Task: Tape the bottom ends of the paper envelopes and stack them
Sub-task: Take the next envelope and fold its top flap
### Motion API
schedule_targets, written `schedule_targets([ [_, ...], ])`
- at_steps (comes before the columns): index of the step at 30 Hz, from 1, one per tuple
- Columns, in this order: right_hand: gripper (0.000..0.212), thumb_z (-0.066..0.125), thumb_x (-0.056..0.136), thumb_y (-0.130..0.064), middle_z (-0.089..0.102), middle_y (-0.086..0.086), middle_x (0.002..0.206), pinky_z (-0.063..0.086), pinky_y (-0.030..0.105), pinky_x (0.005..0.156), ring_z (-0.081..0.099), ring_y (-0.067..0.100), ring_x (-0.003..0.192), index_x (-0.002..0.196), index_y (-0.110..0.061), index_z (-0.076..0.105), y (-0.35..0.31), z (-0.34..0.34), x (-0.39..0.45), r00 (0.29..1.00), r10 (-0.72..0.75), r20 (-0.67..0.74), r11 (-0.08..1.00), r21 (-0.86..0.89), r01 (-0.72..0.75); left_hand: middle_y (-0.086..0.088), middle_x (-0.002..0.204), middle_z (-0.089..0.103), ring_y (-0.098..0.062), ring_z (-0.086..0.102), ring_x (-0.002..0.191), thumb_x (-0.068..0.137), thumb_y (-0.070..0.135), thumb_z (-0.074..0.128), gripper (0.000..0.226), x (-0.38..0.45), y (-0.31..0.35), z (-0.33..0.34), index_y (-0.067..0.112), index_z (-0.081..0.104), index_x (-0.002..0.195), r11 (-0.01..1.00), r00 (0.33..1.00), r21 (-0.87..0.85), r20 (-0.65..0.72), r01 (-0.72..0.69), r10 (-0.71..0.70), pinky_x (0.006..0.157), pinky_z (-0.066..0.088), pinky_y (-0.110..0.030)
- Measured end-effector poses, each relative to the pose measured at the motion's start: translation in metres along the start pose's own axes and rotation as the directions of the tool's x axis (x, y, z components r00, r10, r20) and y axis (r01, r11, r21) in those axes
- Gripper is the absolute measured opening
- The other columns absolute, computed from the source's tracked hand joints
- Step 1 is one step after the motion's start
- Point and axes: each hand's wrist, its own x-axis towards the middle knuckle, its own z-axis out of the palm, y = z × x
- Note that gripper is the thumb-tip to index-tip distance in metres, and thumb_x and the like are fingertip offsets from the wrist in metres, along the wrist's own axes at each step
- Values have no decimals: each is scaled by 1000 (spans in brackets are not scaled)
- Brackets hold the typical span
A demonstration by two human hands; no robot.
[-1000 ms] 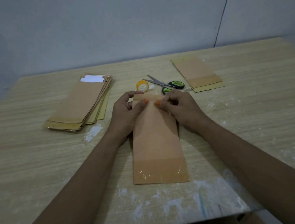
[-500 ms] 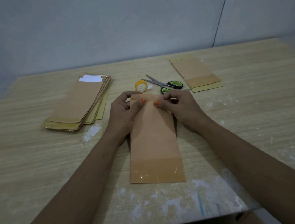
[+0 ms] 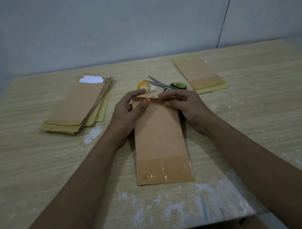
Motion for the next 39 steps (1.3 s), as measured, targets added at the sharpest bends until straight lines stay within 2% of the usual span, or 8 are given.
schedule_targets([
  [5, 33, 63, 87, 9, 73, -6, 87, 52, 23, 75, 66, 10, 86, 83, -20, 77, 0, 2, -1, 1000, -3, 6, 998, -65, 3, 3, 84, 71, -3, 65, 72, 99, 40, 53, 38, 5, 4, 3, 9, 74, 104, 991, 980, 78, -172, 113, -98, 65, 50, -16],
  [9, 26, 63, 86, 10, 71, -6, 86, 50, 17, 73, 65, 3, 84, 82, -14, 73, -2, 5, -4, 1000, -20, 6, 994, -108, 21, -5, 75, 68, -10, 60, 64, 94, 19, 66, 14, 3, -2, 1, 11, 72, 84, 987, 989, 128, -123, 99, -83, 59, 47, -23],
  [12, 27, 60, 85, 10, 68, -7, 82, 48, 18, 70, 62, 4, 79, 80, -14, 71, -2, 4, -4, 1000, 6, -12, 992, -124, -8, -9, 72, 69, -14, 61, 60, 91, 12, 70, 5, 2, -4, 0, 10, 72, 86, 986, 995, 155, -89, 59, -45, 56, 48, -24],
  [15, 9, 62, 83, -12, 63, -8, 73, 42, 19, 62, 56, 5, 70, 77, -17, 64, -4, 5, -2, 998, 46, -34, 996, -73, -48, -12, 68, 68, -14, 59, 58, 90, 11, 72, 4, 3, -7, -1, 10, 73, 86, 984, 996, 176, -94, 11, 6, 55, 46, -23],
  [18, 15, 73, 85, -23, 70, 11, 82, 44, 24, 64, 60, 11, 76, 77, -18, 62, -3, 7, -2, 996, 40, -82, 997, -68, -46, -31, 76, 67, -24, 59, 64, 88, 13, 75, 3, 2, -10, -1, 14, 75, 85, 984, 996, 178, -83, -31, 46, 61, 46, -31],
  [25, 18, 83, 77, -12, 64, -5, 63, 47, 23, 59, 59, 8, 63, 88, -15, 68, 3, 5, -3, 997, 26, -74, 984, -172, -38, -5, 61, 69, -12, 62, 54, 83, 0, 75, 7, 1, -9, 2, 5, 70, 85, 990, 996, 134, -67, -41, 51, 54, 48, -21],
  [30, 16, 77, 83, -9, 63, 2, 73, 46, 24, 66, 57, 11, 69, 92, -21, 71, 3, 0, 1, 993, 81, -90, 985, -143, -94, -13, 62, 59, -15, 50, 55, 88, 7, 72, 5, 4, -9, -1, 12, 70, 91, 989, 996, 147, -74, -32, 43, 51, 39, -21],
  [39, 27, 51, 97, 2, 70, 4, 96, 50, 20, 63, 62, 11, 74, 103, -15, 71, -8, -7, 5, 966, 259, -1, 957, 134, -256, 1, 60, 59, -10, 49, 53, 101, 7, 52, 22, 7, -1, -8, 16, 63, 117, 991, 992, 67, 24, 120, -122, 52, 37, -24],
])
